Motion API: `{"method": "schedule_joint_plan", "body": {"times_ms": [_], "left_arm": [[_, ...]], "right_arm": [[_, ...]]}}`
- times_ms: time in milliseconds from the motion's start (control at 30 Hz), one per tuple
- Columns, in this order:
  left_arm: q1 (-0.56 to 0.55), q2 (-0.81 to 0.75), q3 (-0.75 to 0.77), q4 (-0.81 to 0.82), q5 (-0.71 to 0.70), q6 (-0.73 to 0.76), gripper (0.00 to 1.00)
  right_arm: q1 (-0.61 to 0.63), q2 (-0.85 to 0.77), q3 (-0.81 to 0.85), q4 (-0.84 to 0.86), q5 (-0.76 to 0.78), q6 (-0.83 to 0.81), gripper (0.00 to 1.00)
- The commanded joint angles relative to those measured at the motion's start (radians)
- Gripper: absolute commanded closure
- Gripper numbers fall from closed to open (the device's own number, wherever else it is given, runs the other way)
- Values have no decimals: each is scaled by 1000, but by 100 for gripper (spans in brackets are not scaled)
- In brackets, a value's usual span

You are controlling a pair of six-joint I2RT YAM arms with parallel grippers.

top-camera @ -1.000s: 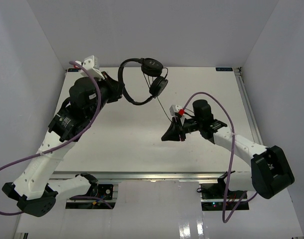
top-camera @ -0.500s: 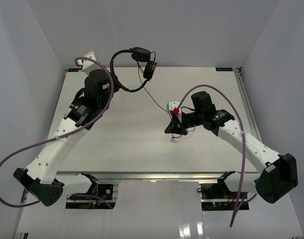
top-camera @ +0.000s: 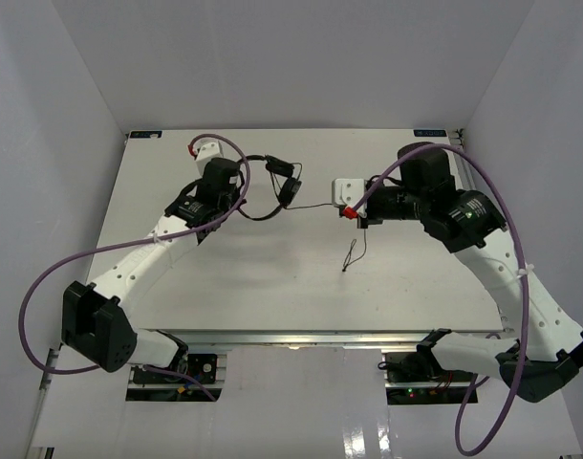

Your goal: Wrap the headphones

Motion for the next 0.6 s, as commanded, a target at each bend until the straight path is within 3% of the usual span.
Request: {"method": "schedule_joint_plan", "body": {"times_ms": [0,333,567], "left_arm": [[2,-45,-48,98,173,28,100],[-88,-113,-138,113,394,151,100],[-119,-204,-221,146,546,180,100]], "right_arm": [[9,21,61,1,73,-26,92],[6,98,80,94,149,27,92],[-56,171,88,120,115,91,92]]}}
